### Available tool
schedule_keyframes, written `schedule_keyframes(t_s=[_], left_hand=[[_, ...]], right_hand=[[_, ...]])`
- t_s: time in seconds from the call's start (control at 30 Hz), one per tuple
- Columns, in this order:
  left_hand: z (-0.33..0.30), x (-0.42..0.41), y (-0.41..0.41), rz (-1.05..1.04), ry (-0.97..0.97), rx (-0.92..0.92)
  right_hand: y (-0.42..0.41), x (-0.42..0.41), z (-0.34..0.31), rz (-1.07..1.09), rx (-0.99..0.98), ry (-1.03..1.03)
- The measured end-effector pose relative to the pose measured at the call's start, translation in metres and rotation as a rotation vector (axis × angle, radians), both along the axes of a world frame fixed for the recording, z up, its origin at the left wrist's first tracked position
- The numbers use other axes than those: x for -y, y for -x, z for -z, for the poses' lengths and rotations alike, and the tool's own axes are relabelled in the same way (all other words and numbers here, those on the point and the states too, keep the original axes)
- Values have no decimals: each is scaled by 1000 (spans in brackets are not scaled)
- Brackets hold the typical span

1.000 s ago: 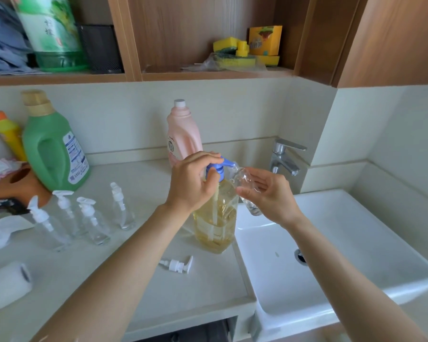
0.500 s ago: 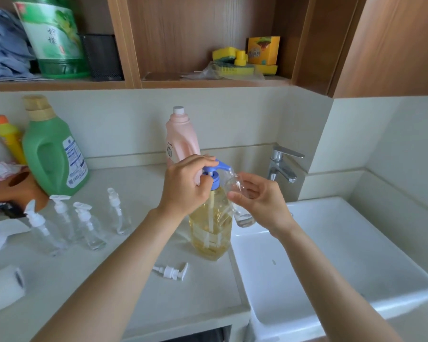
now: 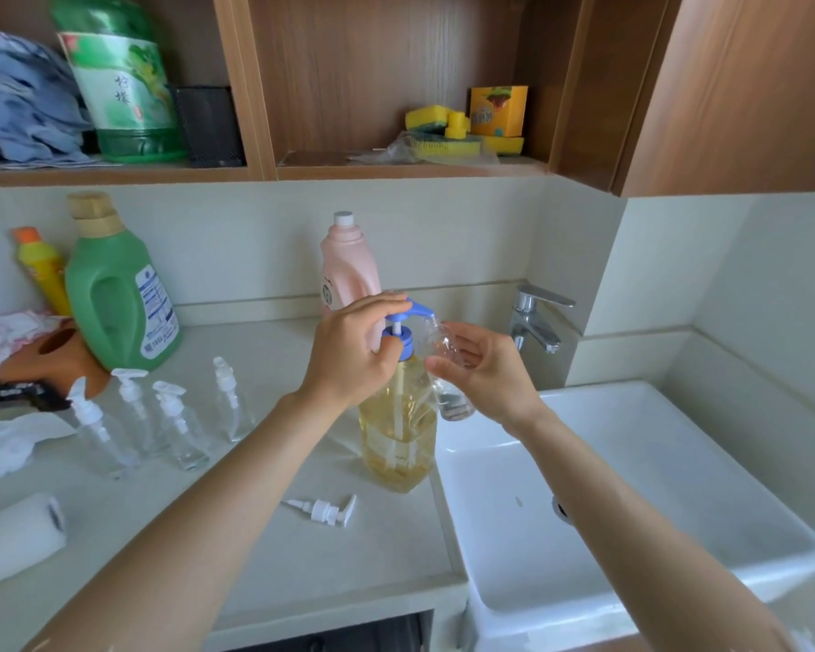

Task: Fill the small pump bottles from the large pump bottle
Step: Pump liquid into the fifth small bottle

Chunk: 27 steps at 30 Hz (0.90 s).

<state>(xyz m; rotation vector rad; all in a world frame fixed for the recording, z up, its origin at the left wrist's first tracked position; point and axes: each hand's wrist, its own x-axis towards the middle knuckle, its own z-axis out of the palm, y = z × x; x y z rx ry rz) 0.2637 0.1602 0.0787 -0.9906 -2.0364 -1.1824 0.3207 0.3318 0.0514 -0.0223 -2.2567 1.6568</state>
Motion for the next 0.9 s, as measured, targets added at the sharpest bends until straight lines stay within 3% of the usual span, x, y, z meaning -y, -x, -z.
schedule_keyframes(t_s=[0.2,0.43,0.63,0.9], left_hand=[[-8,0,2,-7,24,7],[13,-14,5,3,-213,26],[30,-15,5,-3,-196,-40],[6,-5,4,12,-148,58]], right_hand=[[1,1,1,4,4,44],[5,2,9,17,4,69],[3,-1,17,49,-1,30],[2,4,3,43,-31,28]])
